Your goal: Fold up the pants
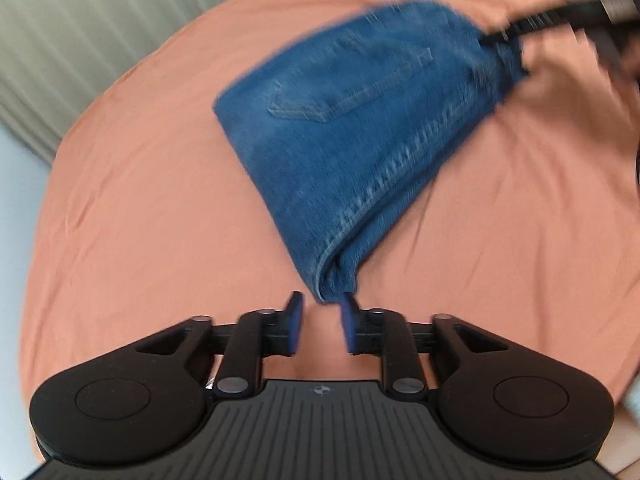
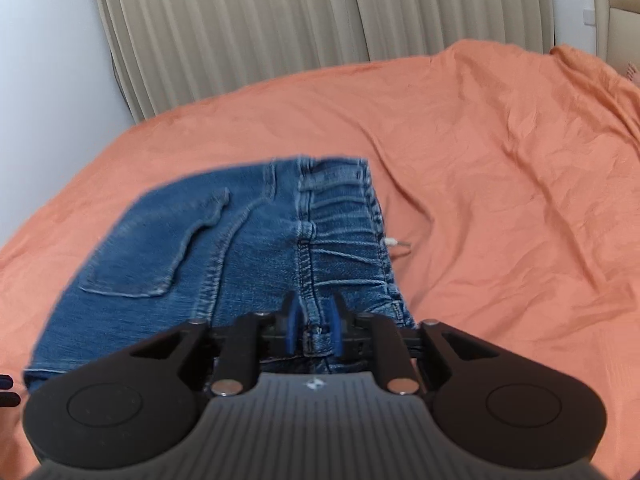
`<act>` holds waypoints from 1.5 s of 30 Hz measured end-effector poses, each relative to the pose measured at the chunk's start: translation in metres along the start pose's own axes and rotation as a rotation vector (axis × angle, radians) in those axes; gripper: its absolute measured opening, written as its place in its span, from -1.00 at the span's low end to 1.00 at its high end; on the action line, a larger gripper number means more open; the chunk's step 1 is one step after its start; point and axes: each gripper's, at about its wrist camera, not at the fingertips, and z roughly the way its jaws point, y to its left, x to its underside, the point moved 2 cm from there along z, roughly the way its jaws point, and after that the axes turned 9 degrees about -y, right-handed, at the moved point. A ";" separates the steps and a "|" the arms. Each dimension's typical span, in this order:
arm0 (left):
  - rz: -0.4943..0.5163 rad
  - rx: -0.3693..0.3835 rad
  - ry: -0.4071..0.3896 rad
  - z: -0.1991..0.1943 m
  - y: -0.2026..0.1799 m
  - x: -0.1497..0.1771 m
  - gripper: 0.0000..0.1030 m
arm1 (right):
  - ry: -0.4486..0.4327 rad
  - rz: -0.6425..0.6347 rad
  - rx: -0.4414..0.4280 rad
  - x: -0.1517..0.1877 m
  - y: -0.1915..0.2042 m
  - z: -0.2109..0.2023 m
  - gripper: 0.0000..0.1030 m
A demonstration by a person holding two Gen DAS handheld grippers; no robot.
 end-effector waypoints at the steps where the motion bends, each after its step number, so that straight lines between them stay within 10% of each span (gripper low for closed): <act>1: -0.050 0.014 -0.021 -0.006 0.008 -0.004 -0.24 | -0.017 0.019 -0.008 -0.003 -0.002 -0.008 -0.04; 11: -0.639 0.200 -0.152 0.019 0.089 -0.041 0.14 | 0.021 0.606 -0.083 0.005 -0.085 -0.016 0.29; 18: -0.864 0.256 -0.131 0.076 0.107 -0.034 0.31 | 0.116 0.712 -0.111 0.020 -0.097 0.011 0.30; 36: -0.807 0.316 -0.095 0.156 0.115 -0.054 0.61 | 0.154 0.636 -0.172 0.014 -0.089 0.061 0.27; 45: -0.761 0.328 -0.099 0.157 0.114 -0.062 0.14 | 0.138 0.567 -0.156 0.008 -0.081 0.054 -0.11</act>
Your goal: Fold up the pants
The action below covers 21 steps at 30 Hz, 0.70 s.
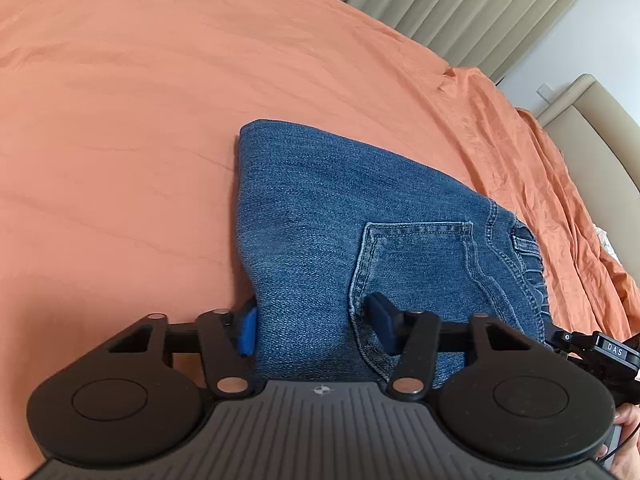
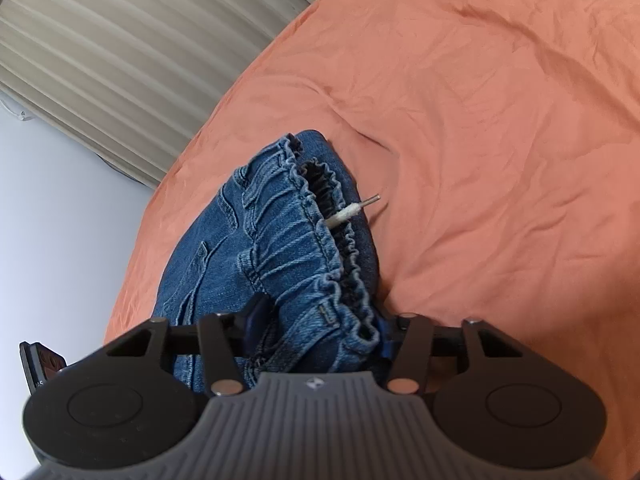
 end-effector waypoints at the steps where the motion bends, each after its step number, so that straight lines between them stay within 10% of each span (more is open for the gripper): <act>1: -0.004 0.001 0.001 -0.001 0.000 0.000 0.06 | -0.001 -0.006 0.001 0.000 0.001 -0.001 -0.12; 10: 0.021 -0.009 -0.013 -0.015 -0.015 -0.011 -0.51 | -0.013 -0.121 0.049 -0.007 0.032 -0.012 -0.46; 21: 0.062 0.021 -0.048 -0.070 -0.020 -0.022 -0.58 | 0.020 -0.265 0.001 -0.026 0.115 -0.039 -0.56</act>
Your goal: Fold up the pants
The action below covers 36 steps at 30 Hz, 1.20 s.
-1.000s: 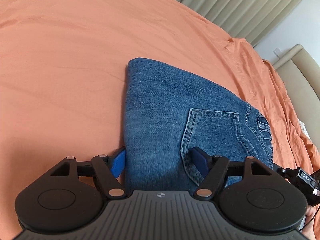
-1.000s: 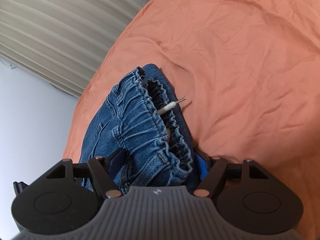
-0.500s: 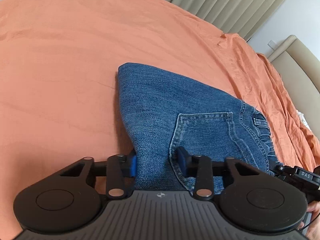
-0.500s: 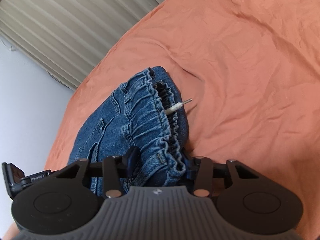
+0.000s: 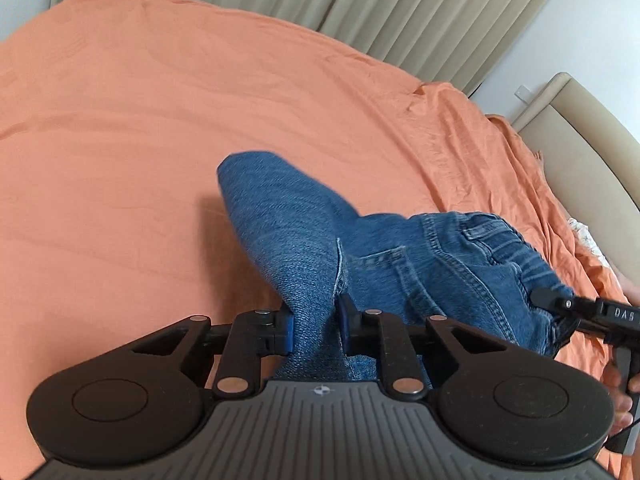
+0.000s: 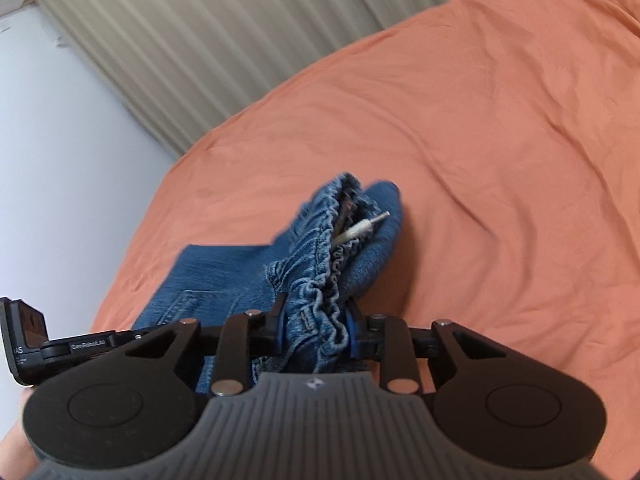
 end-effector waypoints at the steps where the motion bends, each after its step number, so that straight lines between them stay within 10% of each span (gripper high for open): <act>1: -0.006 -0.002 0.000 -0.007 0.005 -0.002 -0.58 | 0.003 -0.007 -0.011 -0.001 0.008 -0.001 -0.56; 21: 0.016 -0.196 -0.089 -0.091 0.138 -0.079 -0.58 | 0.019 -0.058 -0.236 0.024 0.181 0.108 -0.57; 36: -0.102 -0.161 -0.040 -0.025 0.226 -0.022 -0.32 | 0.156 0.052 -0.091 0.113 0.128 0.165 -0.54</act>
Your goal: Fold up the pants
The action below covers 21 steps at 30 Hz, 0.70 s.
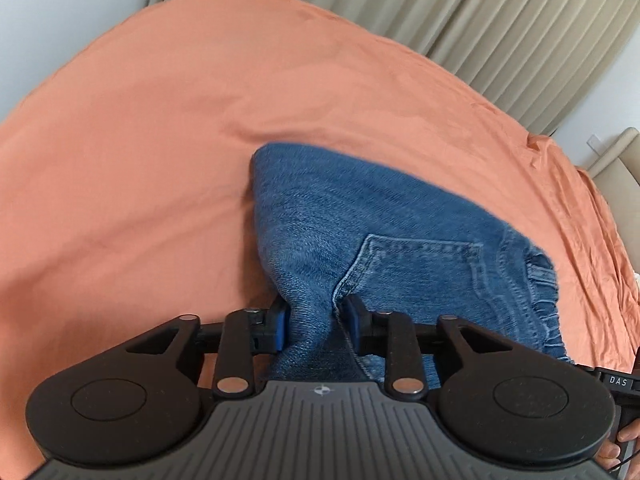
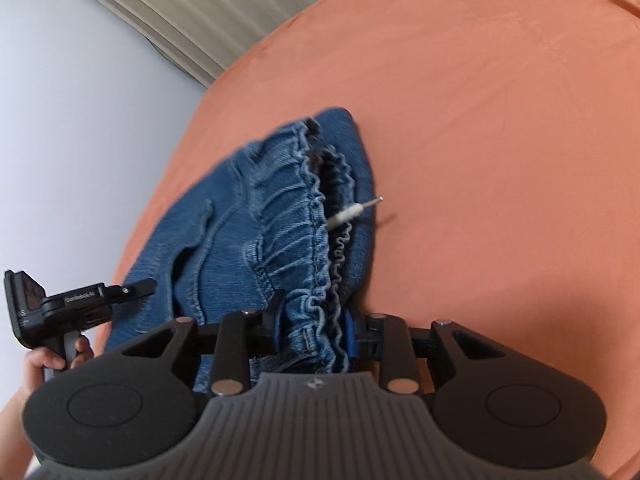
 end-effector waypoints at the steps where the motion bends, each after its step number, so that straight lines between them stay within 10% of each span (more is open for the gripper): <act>1: -0.008 0.003 0.003 0.001 0.001 0.001 -0.24 | -0.002 0.007 0.003 0.001 -0.001 0.002 -0.53; 8: 0.040 -0.063 -0.029 -0.051 0.001 -0.010 -0.07 | -0.026 -0.090 0.053 -0.017 0.021 -0.009 0.08; 15: 0.171 -0.128 -0.068 -0.093 -0.029 0.021 -0.63 | -0.223 -0.409 0.091 -0.013 0.068 -0.057 -0.07; 21: 0.081 -0.228 0.045 -0.076 0.001 0.061 -0.81 | -0.144 -0.561 0.125 0.014 0.086 -0.024 -0.40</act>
